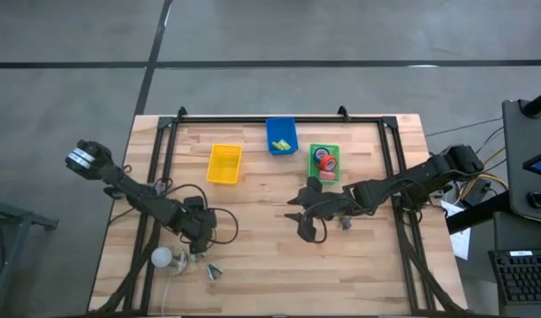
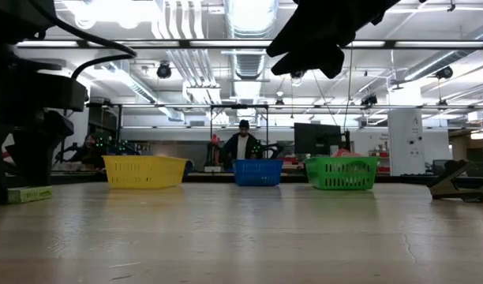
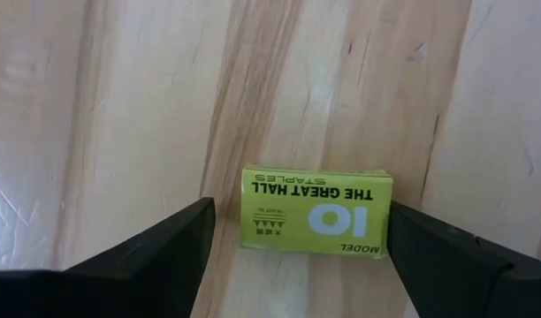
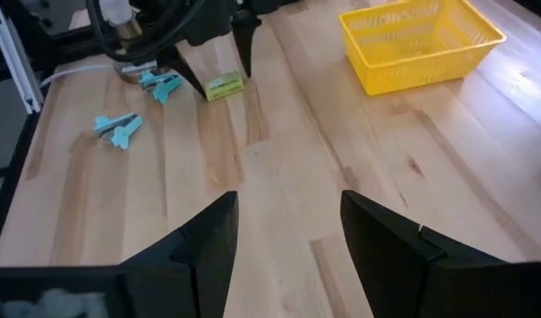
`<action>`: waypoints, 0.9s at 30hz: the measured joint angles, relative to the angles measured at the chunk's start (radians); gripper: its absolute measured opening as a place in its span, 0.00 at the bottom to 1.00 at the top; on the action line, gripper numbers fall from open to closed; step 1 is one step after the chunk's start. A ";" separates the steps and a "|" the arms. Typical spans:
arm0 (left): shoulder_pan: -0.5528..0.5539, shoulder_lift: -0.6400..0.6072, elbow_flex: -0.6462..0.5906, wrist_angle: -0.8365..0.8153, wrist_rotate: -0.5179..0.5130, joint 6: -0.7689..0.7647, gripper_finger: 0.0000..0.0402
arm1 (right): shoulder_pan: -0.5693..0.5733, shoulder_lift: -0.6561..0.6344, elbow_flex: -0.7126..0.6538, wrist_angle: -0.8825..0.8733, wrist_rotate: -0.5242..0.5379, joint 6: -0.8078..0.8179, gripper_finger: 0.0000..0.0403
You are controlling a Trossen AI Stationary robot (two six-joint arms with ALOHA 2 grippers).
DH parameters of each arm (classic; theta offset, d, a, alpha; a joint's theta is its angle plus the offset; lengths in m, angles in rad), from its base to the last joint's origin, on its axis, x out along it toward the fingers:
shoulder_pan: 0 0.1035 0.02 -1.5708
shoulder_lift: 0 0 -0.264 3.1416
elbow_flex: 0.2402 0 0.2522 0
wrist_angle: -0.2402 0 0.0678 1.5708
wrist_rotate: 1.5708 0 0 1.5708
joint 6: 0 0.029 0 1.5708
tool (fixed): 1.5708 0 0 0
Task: Pick and place Stapler, Stapler remover, tape
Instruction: Put the green staple box into the blue basket
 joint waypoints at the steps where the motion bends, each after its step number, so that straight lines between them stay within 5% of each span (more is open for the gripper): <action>1: 0.000 0.004 0.000 0.001 -0.005 -0.001 0.81 | 0.001 0.000 -0.005 0.005 0.000 0.022 0.48; 8: 0.000 0.018 -0.003 0.059 -0.014 -0.022 0.77 | 0.000 0.000 -0.047 0.003 0.000 0.181 0.48; 16: 0.000 0.019 -0.004 0.082 -0.004 -0.019 0.63 | 0.002 0.000 -0.060 0.006 0.000 0.177 0.48; 27: -0.001 0.016 -0.006 0.093 -0.011 0.030 0.62 | 0.003 0.000 -0.087 0.088 -0.003 0.154 0.48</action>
